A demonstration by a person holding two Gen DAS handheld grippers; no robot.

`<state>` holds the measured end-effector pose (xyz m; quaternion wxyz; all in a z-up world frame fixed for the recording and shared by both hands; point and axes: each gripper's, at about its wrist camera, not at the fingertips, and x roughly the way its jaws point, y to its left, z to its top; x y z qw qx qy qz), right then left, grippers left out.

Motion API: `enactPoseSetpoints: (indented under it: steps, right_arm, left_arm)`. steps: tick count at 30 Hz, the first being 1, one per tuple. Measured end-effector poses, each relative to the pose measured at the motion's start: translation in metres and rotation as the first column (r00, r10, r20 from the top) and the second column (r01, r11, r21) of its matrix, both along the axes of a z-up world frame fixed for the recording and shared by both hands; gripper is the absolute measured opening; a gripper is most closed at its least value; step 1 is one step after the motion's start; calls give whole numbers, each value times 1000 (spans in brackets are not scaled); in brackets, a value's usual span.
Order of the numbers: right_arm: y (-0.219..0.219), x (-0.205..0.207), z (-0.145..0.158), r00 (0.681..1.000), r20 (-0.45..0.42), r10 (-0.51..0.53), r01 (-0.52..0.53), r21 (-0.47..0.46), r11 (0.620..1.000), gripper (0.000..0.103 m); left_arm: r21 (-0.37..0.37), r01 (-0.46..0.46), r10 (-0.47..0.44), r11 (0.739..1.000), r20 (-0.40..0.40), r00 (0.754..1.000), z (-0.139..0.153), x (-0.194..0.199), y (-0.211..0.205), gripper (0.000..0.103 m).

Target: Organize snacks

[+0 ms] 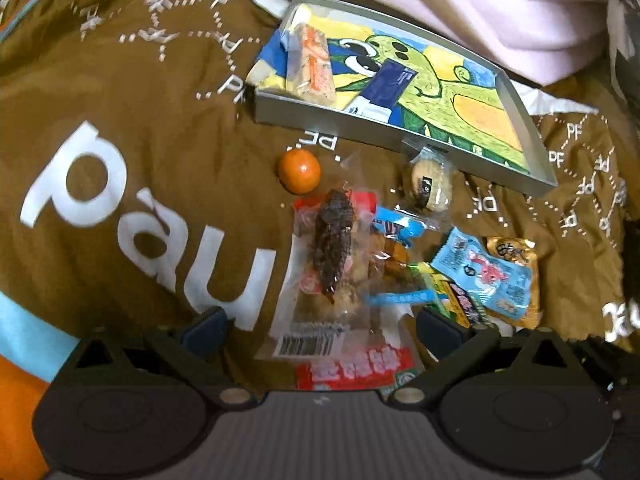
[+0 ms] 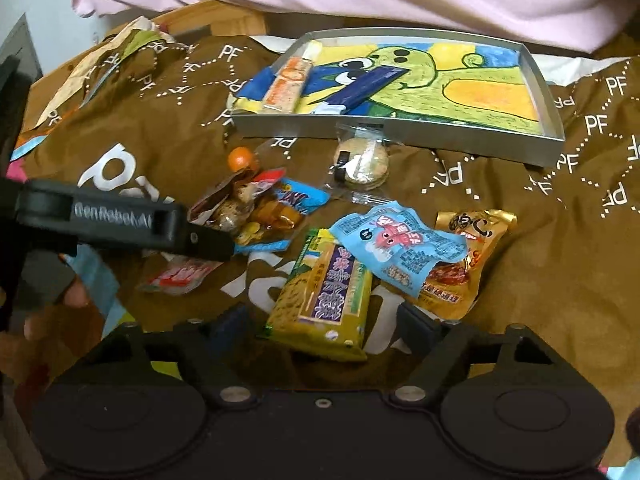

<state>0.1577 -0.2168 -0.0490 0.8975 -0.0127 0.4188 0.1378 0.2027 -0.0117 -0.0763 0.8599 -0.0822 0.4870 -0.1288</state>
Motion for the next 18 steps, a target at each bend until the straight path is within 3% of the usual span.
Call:
enactPoseSetpoints:
  steps: [4, 12, 16, 18]
  right_arm:
    - [0, -2, 0, 1000, -5, -7, 7, 0, 1000, 76]
    - [1, 1, -4, 1000, -3, -2, 2, 16, 1000, 72]
    - [4, 4, -10, 1000, 2, 11, -11, -5, 1000, 71]
    - [6, 3, -10, 1000, 7, 17, -17, -14, 1000, 64]
  left_arm:
    - [100, 49, -53, 994, 39, 998, 1, -8, -15, 93]
    - [105, 60, -65, 993, 41, 997, -3, -1, -17, 92]
    - [157, 80, -91, 984, 64, 994, -3, -6, -21, 76]
    - [159, 86, -97, 983, 67, 993, -1, -8, -21, 70]
